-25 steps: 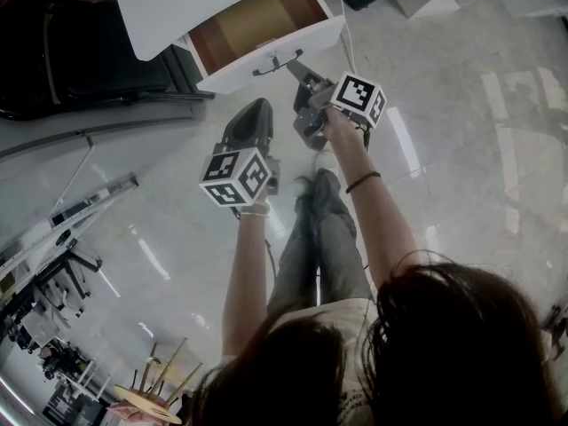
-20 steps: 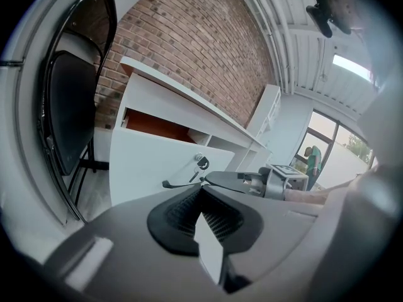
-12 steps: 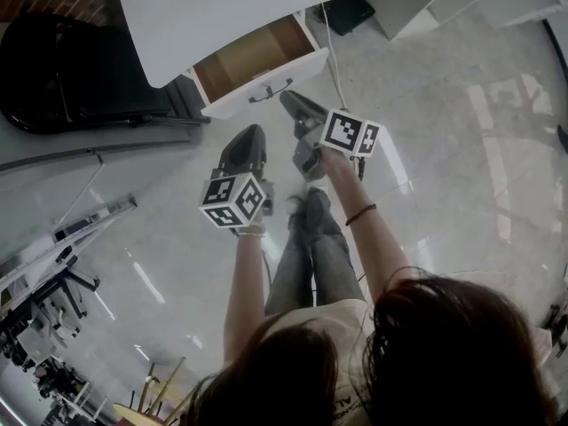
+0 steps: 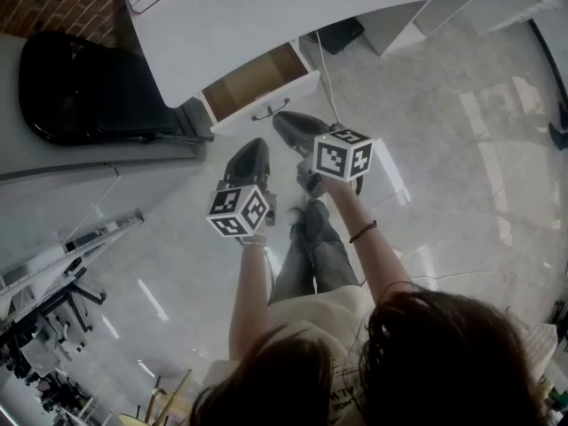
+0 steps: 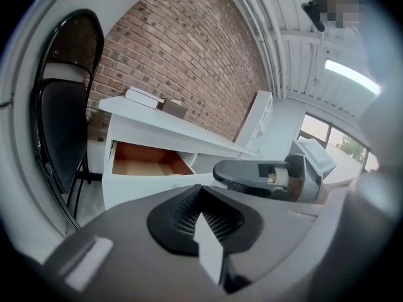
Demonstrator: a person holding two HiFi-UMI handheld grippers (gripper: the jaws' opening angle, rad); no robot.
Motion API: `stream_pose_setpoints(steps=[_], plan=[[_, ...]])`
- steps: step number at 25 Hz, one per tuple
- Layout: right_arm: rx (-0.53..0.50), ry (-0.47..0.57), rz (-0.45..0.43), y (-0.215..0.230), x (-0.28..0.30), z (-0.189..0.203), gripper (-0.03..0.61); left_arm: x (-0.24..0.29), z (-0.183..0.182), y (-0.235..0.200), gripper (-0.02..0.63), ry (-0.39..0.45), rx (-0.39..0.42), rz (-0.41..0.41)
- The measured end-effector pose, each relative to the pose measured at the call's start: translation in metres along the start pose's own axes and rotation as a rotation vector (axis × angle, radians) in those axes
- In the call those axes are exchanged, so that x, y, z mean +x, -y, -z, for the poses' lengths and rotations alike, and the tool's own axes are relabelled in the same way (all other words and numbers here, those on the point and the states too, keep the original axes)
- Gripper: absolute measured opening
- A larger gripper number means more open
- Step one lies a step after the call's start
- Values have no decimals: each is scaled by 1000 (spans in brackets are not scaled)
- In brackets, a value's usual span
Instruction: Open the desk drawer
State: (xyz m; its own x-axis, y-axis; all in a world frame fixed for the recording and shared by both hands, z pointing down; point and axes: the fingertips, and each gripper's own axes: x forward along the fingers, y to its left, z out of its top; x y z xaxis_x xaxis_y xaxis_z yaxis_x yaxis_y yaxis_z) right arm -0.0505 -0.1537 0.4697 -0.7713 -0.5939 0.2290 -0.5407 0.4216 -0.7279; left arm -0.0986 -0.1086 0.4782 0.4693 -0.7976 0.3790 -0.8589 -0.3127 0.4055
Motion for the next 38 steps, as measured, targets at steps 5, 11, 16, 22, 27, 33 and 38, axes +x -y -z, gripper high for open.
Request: stream_pose_setpoints(steps=[5,11,16,22,27,33,38], plan=[[-132,-20,-3,-26,-14,-11,35,-11,-13,13,-6,3,15,13],[-267,-38,-16,-54,-29,-22,26,-26,-33,28,-6,37,27,18],[-358,-38,-25,-75,-43,-31,15,-36,-54,47,-6,66,60,44],[-428,-33,-36,-92,-54,-43,3,-45,-68,62,-6,86,96,56],[-478,-42,-51,-103,-57,-49,3,-52,-78,66,-6,103,108,53],[-514,-46,-69,-114,-57,-53,3,-57,-93,72,-6,121,140,63],[-531,-42,-78,-120,-59,-58,3,-59,-103,74,-6,133,152,60]])
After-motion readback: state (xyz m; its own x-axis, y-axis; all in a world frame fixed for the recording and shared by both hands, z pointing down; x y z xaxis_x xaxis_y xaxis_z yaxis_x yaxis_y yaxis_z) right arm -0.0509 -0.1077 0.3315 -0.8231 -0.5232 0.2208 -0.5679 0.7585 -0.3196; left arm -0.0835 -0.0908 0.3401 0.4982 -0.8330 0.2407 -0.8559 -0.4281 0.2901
